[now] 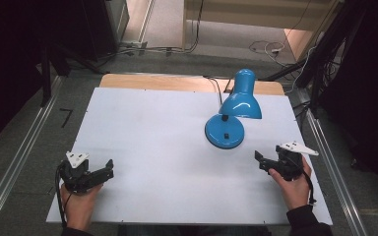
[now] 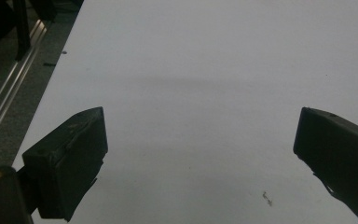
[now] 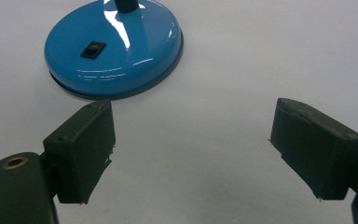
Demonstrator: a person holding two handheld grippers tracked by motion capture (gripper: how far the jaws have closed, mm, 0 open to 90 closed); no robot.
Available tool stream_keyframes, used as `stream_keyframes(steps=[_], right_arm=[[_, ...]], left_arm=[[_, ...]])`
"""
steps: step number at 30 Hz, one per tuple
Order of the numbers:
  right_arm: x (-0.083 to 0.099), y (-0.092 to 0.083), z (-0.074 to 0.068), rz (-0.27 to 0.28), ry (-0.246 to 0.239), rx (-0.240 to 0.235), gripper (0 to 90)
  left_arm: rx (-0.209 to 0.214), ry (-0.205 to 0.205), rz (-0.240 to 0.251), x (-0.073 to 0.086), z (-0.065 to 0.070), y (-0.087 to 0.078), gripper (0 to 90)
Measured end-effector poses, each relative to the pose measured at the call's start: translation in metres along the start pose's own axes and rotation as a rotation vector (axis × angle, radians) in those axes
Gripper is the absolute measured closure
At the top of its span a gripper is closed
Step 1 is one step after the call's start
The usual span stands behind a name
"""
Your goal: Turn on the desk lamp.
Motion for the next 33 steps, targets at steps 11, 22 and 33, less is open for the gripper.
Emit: stream_keyframes(steps=[11, 22, 33], right_arm=[[-0.002, 0.003, -0.005, -0.002, -0.014, -0.008, 12.3], [-0.006, 0.006, -0.012, -0.002, -0.018, -0.017, 12.5], [-0.008, 0.008, -0.015, -0.005, -0.026, -0.020, 12.5]], left_arm=[[-0.001, 0.000, 0.000, 0.000, 0.000, 0.000, 3.5], [0.000, 0.000, -0.002, 0.000, 0.000, 0.000, 3.5], [-0.002, -0.002, -0.002, 0.000, -0.001, 0.000, 3.6]])
Point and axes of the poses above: each handheld gripper's, and its own axes: y roughly forward along the jaws, x roughly out of its underside, z roughly to its right, the point moved 8 cm from there along y, roughly forward along the jaws, and after that the axes turned 13 degrees about x, right-handed, at the moved point
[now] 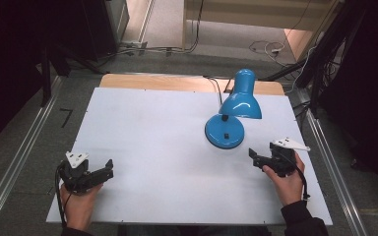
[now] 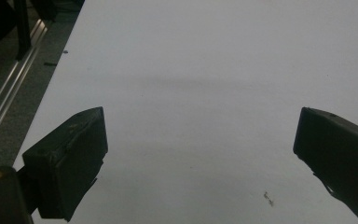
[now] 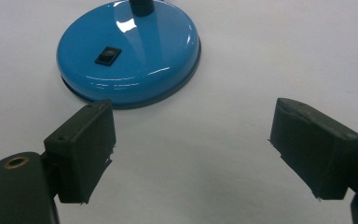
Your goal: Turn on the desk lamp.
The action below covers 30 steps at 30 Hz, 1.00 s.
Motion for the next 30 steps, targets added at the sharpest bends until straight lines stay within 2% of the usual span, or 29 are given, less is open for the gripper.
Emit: stream_keyframes(steps=[30], right_arm=[[-0.013, 0.013, -0.021, 0.005, -0.029, -0.021, 13.2]], left_arm=[[-0.004, -0.004, 0.002, 0.000, -0.001, -0.001, 3.9]])
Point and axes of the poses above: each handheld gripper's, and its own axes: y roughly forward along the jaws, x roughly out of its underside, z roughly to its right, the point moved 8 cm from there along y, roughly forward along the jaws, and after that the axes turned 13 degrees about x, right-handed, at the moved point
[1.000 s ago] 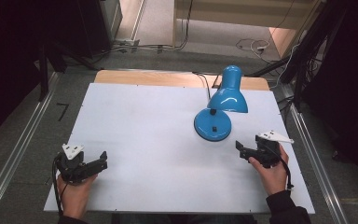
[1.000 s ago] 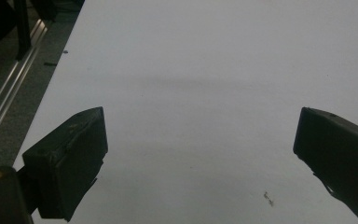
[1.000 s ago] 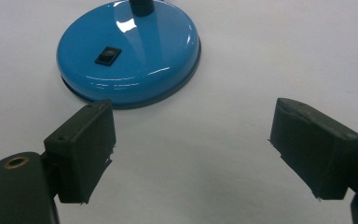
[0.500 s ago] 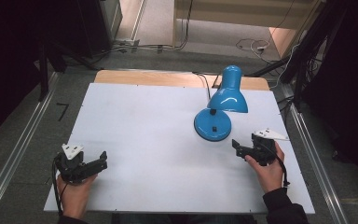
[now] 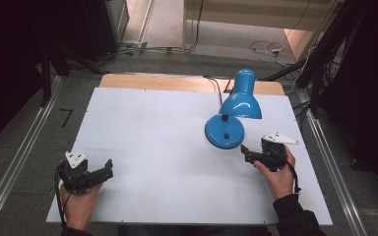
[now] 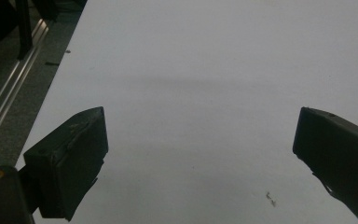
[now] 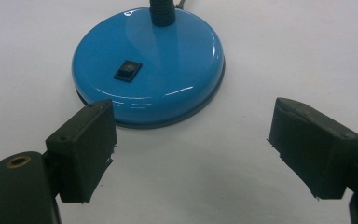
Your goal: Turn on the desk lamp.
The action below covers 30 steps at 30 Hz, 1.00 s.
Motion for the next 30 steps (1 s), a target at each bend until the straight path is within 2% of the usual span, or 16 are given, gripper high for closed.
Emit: stream_keyframes(steps=[30], right_arm=[[-0.010, 0.013, -0.014, 0.002, -0.010, 0.001, 15.1]], left_arm=[[0.003, -0.001, 0.001, 0.000, 0.000, 0.000, 4.2]])
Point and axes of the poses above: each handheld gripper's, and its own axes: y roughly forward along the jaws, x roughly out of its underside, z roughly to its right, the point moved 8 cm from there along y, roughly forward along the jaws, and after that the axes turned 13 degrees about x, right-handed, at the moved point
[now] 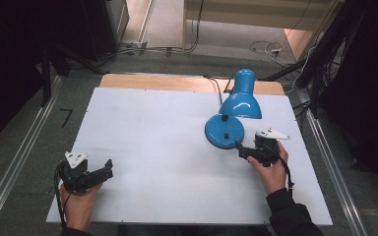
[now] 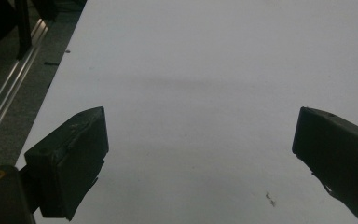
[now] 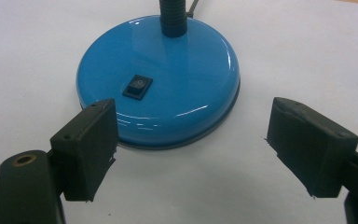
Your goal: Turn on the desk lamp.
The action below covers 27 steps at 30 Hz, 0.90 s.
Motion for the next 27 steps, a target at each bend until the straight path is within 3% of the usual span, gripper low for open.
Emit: stream_keyframes(steps=[9, 15, 16, 17, 18, 20, 21, 27], right_arm=[[-0.004, 0.006, -0.007, 0.014, -0.011, -0.005, 21.8], [-0.007, 0.009, -0.015, 0.027, -0.027, -0.005, 32.0], [-0.008, 0.010, -0.018, 0.032, -0.027, -0.008, 38.8], [-0.008, 0.010, -0.018, 0.032, -0.027, -0.008, 38.8], [-0.010, 0.012, -0.019, 0.041, -0.029, -0.007, 47.7], [-0.011, 0.013, -0.020, 0.043, -0.022, -0.010, 51.2], [-0.011, 0.015, -0.022, 0.043, -0.013, -0.019, 58.6], [-0.011, 0.020, -0.028, 0.037, -0.012, -0.041, 70.8]], left_arm=[[0.002, 0.000, -0.002, 0.000, 0.000, 0.000, 4.2], [0.002, 0.000, -0.003, 0.000, 0.000, 0.000, 4.2], [0.002, -0.001, -0.002, 0.000, 0.000, 0.001, 4.3], [0.003, -0.001, -0.002, 0.000, 0.000, 0.001, 4.3], [0.002, -0.001, -0.003, 0.000, 0.000, 0.001, 4.4], [0.002, -0.002, -0.002, 0.000, 0.000, 0.001, 4.4], [0.003, -0.002, -0.002, 0.000, 0.000, 0.001, 4.4], [0.003, -0.003, -0.002, 0.000, 0.000, 0.001, 4.4]])
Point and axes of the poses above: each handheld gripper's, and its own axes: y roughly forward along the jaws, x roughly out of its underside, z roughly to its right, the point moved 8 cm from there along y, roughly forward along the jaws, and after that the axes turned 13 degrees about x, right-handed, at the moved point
